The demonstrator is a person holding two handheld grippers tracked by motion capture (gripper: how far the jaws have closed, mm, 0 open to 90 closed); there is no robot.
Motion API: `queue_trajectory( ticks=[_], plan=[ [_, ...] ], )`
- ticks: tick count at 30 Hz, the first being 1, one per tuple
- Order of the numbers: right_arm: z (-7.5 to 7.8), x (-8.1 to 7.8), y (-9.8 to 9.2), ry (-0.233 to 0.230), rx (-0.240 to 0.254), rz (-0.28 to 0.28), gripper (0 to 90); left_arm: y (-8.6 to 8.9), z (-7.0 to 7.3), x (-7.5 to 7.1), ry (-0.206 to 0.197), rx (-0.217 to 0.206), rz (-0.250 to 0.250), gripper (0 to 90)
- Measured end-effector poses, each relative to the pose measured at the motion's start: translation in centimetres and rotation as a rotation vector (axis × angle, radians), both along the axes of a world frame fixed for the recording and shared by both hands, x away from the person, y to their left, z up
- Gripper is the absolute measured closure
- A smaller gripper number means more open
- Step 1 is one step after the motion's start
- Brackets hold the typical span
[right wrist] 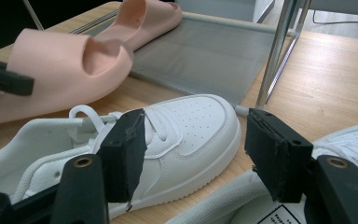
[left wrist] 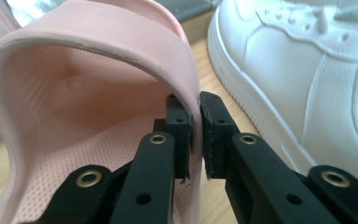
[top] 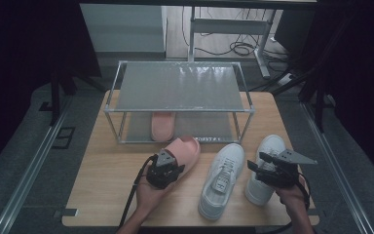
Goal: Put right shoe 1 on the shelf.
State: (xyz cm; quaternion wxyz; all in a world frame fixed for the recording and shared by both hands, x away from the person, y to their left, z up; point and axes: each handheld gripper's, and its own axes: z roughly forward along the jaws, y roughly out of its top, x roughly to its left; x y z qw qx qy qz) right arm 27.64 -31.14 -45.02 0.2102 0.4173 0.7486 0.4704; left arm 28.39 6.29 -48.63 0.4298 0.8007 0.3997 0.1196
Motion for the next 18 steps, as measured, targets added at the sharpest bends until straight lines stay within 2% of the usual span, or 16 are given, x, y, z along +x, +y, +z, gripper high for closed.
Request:
queue_trajectory(
  ticks=[4, 7, 10, 11, 18],
  plan=[
    [0.1, -0.1, 0.1, -0.001, -0.001, 0.002, 38.8, -0.8, 0.5, 0.9, -0.005, -0.009, 0.012, 83.5],
    [0.0, 0.0, 0.1, -0.002, -0.004, 0.002, 38.8, -1.5, 0.7, 1.8, -0.006, 0.008, 0.033, 83.6],
    [-0.1, 0.0, 0.0, 0.000, -0.002, 0.001, 38.8, -2.4, 0.6, 3.4, 0.010, -0.009, 0.069, 83.6],
    [-0.1, 0.0, 0.0, 0.000, -0.002, 0.001, 38.8, -2.4, 0.6, 3.4, 0.010, -0.009, 0.069, 83.6],
    [-0.1, 0.0, 0.2, 0.002, -0.006, 0.008, 38.7, -4.3, 0.4, 6.3, 0.008, -0.039, 0.128, 83.5]
  ],
)
